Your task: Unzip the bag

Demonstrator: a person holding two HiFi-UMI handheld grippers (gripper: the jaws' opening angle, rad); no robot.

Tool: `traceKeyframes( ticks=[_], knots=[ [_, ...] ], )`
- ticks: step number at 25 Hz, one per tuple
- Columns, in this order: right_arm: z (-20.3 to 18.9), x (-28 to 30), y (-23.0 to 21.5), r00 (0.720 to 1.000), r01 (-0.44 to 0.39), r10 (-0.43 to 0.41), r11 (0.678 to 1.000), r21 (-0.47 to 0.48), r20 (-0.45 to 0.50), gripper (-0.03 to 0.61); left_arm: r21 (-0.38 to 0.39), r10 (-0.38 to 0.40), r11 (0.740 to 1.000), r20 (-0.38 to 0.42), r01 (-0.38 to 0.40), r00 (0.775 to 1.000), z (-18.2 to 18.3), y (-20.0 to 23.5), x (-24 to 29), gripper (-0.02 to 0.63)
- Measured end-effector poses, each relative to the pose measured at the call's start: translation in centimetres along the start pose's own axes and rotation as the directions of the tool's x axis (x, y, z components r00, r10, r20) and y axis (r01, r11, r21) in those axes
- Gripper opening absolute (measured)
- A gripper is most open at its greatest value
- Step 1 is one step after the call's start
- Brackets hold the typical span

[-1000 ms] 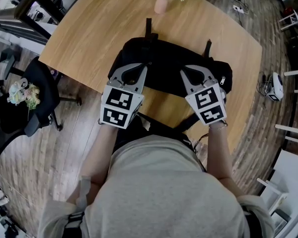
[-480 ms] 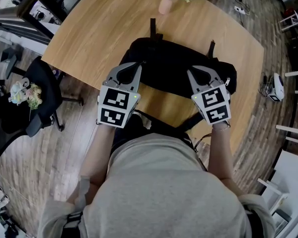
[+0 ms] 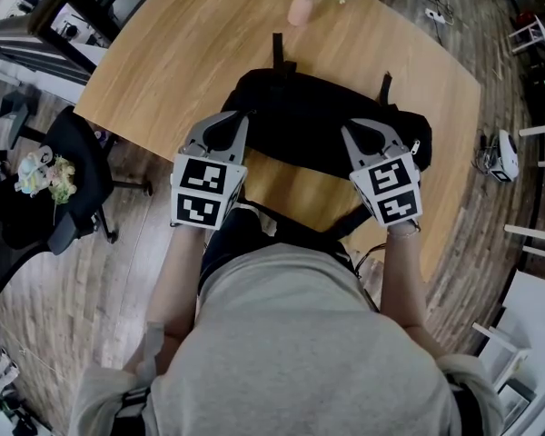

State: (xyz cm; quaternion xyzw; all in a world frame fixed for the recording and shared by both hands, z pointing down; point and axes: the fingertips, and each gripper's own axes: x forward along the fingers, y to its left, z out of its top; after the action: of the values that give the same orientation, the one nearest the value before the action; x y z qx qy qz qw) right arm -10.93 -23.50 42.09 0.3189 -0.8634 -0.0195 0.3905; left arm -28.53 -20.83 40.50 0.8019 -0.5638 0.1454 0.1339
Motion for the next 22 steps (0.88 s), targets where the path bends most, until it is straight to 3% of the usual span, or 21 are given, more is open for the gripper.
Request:
traceKeyframes(
  ticks=[8, 14, 18, 22],
  knots=[
    [0.3, -0.3, 0.1, 1.0, 0.019, -0.019, 1.0, -0.008, 0.012, 0.054, -0.04, 0.015, 0.999, -0.016, -0.016, 1.0, -0.5, 0.1, -0.1, 0.023],
    [0.2, -0.6, 0.2, 0.999, 0.052, -0.052, 0.999, 0.009, 0.014, 0.061, -0.044, 0.079, 0.996, -0.015, -0.079, 0.997, 0.1, 0.7, -0.8, 0.025],
    [0.2, -1.2, 0.4, 0.998, 0.048, -0.05, 0.998, 0.04, 0.029, 0.082, -0.046, 0.066, 0.997, -0.004, -0.066, 0.998, 0.5, 0.0, -0.8, 0.025],
    [0.4, -2.1, 0.2, 0.996, 0.057, -0.064, 0.994, 0.098, 0.069, 0.097, -0.056, 0.004, 0.998, 0.003, -0.003, 1.0, 1.0, -1.8, -0.3, 0.025]
  ],
)
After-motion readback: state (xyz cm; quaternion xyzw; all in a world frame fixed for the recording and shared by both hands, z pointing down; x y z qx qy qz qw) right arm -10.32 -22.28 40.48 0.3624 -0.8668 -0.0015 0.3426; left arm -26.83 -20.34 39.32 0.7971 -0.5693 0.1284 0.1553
